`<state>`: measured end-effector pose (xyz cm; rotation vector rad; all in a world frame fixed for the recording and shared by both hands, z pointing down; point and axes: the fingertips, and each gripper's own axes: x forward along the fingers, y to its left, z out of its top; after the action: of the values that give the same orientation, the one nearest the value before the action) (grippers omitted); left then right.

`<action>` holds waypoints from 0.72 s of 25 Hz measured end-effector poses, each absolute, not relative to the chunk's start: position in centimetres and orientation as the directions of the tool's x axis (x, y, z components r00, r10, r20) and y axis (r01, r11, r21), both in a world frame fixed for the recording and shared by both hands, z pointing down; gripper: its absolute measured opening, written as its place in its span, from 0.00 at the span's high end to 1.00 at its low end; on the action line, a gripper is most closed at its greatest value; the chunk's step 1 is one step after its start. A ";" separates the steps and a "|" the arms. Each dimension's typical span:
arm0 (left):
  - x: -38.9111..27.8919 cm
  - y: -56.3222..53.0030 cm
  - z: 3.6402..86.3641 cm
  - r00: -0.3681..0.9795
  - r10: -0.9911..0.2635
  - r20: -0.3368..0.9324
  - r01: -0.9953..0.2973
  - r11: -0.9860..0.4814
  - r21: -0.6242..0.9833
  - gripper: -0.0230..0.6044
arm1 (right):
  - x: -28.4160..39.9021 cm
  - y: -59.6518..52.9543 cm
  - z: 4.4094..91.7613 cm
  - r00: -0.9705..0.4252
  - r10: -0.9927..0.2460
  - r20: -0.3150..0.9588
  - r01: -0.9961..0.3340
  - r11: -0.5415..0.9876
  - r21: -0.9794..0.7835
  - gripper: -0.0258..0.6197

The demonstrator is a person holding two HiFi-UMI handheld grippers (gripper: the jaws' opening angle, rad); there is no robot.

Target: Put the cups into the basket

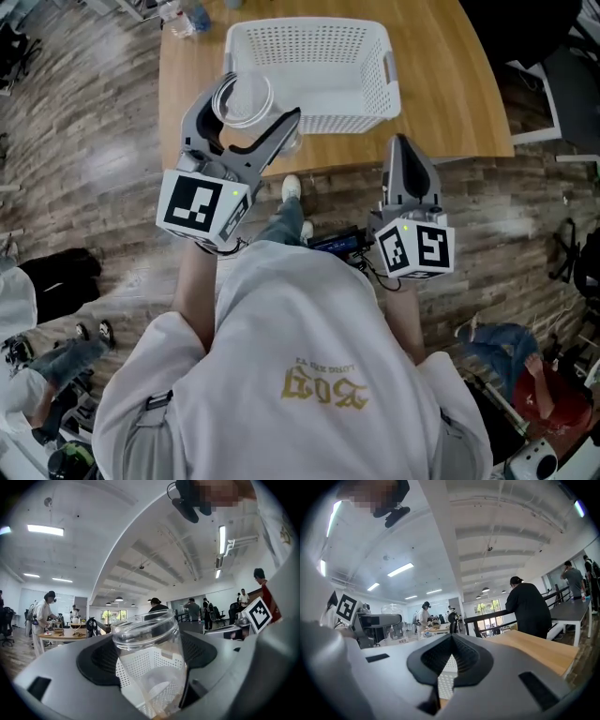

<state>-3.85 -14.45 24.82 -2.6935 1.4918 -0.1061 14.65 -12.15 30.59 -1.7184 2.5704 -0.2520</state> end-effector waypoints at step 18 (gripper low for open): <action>-3.5 -24.9 27.2 0.591 -0.805 0.063 -0.800 -0.594 -0.086 0.33 | 10.8 -21.0 31.3 -0.414 -0.903 0.113 -0.904 0.394 -0.164 0.94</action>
<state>-3.55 -24.89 27.24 -2.7586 1.3924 -0.1471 10.76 -21.00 31.25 -1.7035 2.6278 -0.3152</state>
